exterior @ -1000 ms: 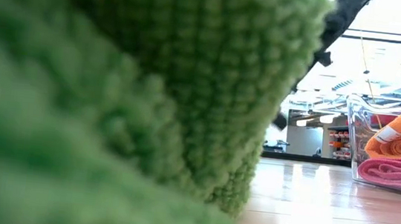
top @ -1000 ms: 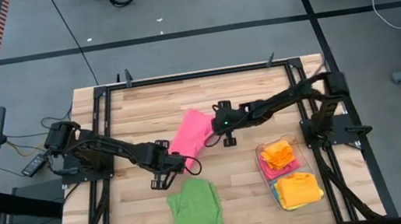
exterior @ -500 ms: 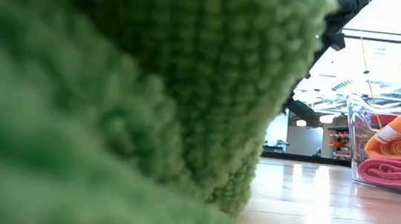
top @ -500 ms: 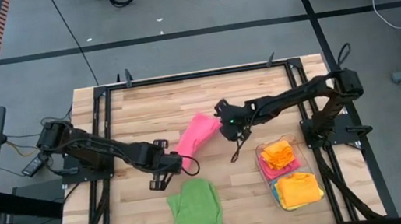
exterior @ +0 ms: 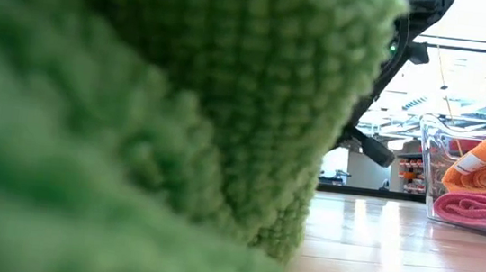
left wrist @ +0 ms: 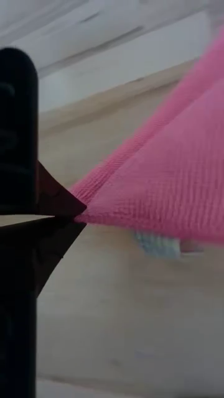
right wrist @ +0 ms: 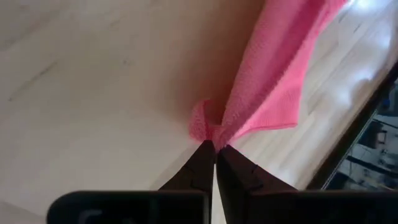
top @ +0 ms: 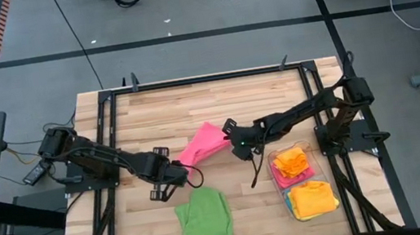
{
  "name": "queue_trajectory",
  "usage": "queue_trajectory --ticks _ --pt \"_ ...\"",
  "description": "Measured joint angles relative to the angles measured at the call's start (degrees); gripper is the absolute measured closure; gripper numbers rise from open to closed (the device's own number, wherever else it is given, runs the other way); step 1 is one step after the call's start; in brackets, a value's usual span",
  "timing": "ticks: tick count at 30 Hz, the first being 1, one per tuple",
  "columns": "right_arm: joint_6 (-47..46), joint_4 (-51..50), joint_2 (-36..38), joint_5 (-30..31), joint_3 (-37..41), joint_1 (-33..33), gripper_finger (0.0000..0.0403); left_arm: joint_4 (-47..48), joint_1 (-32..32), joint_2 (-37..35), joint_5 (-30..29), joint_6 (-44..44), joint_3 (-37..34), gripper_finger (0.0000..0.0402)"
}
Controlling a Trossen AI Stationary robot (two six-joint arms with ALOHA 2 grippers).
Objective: Fold microfiber towels
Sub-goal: Fold the pink towel
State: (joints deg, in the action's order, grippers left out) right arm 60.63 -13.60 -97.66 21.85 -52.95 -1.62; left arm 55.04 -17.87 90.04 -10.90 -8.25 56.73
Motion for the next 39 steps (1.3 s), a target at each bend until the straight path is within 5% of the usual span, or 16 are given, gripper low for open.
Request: queue_trajectory --ticks 11,19,28,39 --pt "-5.9 -4.2 0.6 -6.4 0.0 -2.3 0.0381 5.9 0.0 0.0 0.0 -1.7 0.0 0.0383" --pt "-17.3 -4.1 0.8 -22.9 0.0 -1.5 0.0327 3.0 0.0 0.0 0.7 -1.7 0.0 0.0395" --pt "-23.5 -2.0 0.8 -23.2 0.0 -1.5 0.0208 6.2 -0.1 0.0 0.7 -1.9 0.0 0.0388" --pt "-42.1 11.4 -2.6 -23.6 0.6 -1.5 0.0201 10.5 -0.1 0.0 1.4 -6.1 0.0 0.0377"
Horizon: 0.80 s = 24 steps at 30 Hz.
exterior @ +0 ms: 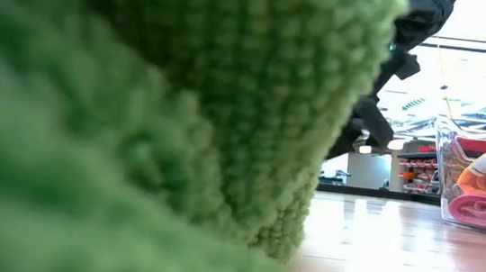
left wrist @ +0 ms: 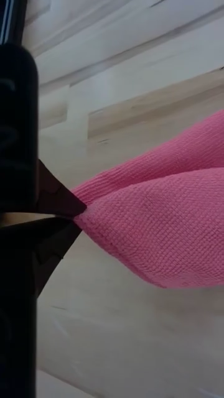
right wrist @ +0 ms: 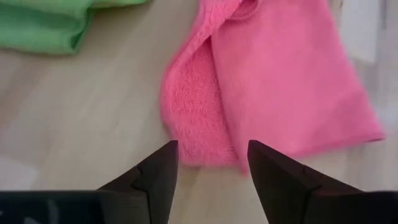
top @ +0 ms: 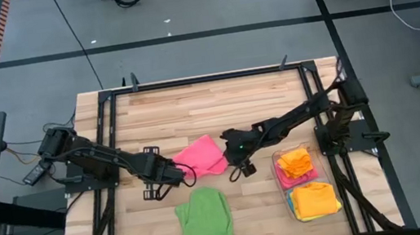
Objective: Fold microfiber towels
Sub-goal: Fold the pink towel
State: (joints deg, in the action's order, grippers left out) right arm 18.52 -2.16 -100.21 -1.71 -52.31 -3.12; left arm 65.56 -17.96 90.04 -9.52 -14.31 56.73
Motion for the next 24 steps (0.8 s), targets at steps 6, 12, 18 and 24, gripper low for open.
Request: queue_trajectory --ticks 6,12,18,24 --pt "-4.6 2.3 -3.3 0.2 0.0 -1.5 0.0193 -0.2 0.0 0.0 0.2 -0.1 0.0 0.0395" --pt "-4.4 4.2 -6.7 4.4 -0.1 -2.5 0.0197 -0.9 0.1 0.0 0.2 -0.1 0.0 0.0377" --pt "0.6 2.9 -5.7 5.6 -0.1 -0.6 0.0272 -1.3 0.1 0.0 0.2 -0.1 0.0 0.0392" --pt "14.3 -8.5 -1.2 10.3 -2.9 2.6 0.0389 -2.4 0.1 0.0 0.2 -0.1 0.0 0.0383"
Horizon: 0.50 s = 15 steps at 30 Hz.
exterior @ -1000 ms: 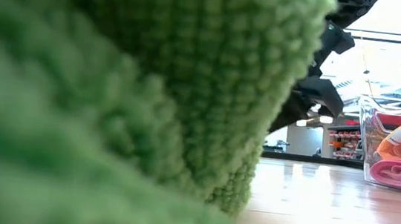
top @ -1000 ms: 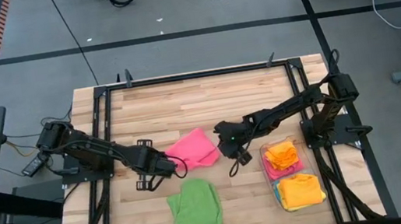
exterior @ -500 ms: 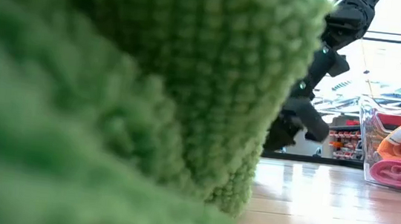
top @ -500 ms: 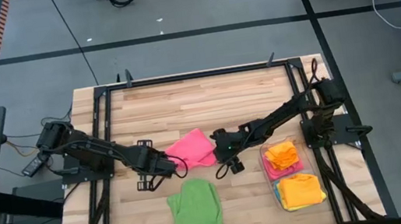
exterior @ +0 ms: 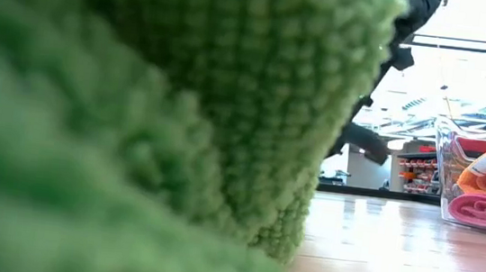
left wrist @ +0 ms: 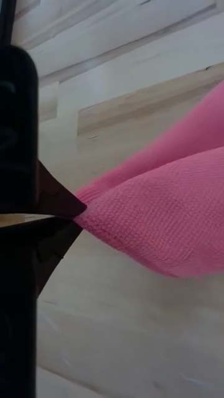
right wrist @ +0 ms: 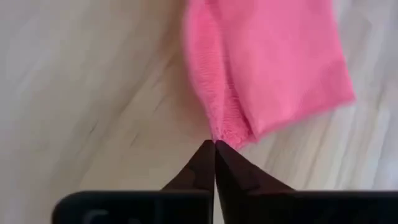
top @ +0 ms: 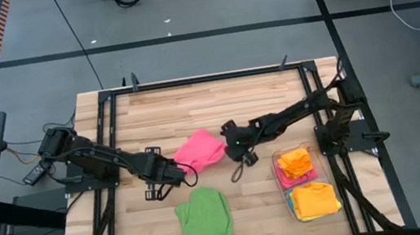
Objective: Fold microfiber towels
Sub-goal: Fold the pink towel
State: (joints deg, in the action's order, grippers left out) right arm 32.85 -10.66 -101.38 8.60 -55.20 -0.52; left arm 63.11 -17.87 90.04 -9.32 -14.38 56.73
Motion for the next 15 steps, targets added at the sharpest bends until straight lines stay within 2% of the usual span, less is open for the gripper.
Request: queue_trajectory --ticks 3,5,7,12,15 --pt "9.5 -6.2 0.8 1.1 -2.4 0.4 0.0393 -0.7 0.0 0.0 0.0 0.5 0.0 0.0379" --pt "14.3 -7.4 0.7 4.5 -3.8 0.4 0.0387 -1.1 0.0 0.0 0.0 0.5 0.0 0.0386" --pt "17.7 -7.2 0.8 4.6 -4.1 0.5 0.038 -1.2 -0.1 0.0 0.0 0.4 0.0 0.0393" --pt "17.6 -7.4 0.8 -10.3 -3.7 0.4 0.037 -2.9 -1.1 0.0 0.0 0.1 0.0 0.0385" --pt "14.5 -7.7 0.8 -13.9 -2.7 -0.4 0.0359 -3.6 -1.2 0.0 0.0 0.6 0.0 0.0376"
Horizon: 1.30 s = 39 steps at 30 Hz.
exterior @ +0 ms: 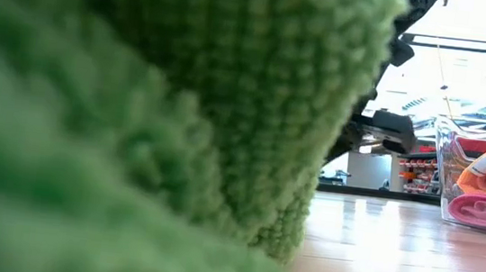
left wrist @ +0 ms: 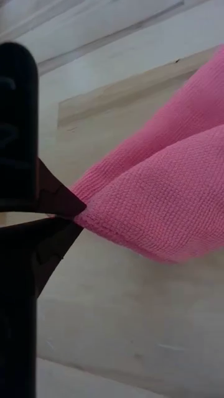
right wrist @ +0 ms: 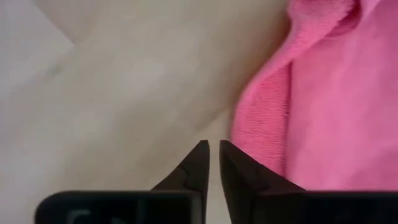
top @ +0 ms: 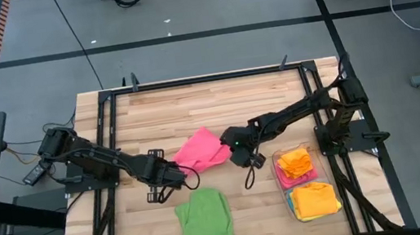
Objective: Fold microfiber towels
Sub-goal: Fold the pink towel
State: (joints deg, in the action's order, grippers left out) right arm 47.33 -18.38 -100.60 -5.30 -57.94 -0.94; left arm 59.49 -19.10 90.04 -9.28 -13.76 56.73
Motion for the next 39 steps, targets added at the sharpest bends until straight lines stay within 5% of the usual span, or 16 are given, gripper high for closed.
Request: queue_trajectory --ticks 7,14,23,34,39 --pt "-11.0 0.1 0.5 4.6 -0.6 -0.1 0.0299 0.0 -0.1 0.0 0.0 0.0 0.0 0.0393" --pt "-19.7 8.7 0.3 -1.5 -1.4 0.9 0.0236 -5.0 -0.2 0.0 3.3 -0.7 0.0 0.0368" --pt "-23.3 17.8 -0.1 -2.3 3.2 1.3 0.0221 -13.3 -3.4 0.0 6.1 -3.9 0.0 0.0365" --pt "-28.2 25.3 -0.1 1.0 10.0 6.9 0.0225 -17.3 -6.3 -0.3 5.9 -4.9 4.7 0.0229" --pt "-30.7 25.6 -0.1 4.1 10.9 8.1 0.0225 -17.1 -5.3 -0.4 3.5 -4.3 5.3 0.0205"
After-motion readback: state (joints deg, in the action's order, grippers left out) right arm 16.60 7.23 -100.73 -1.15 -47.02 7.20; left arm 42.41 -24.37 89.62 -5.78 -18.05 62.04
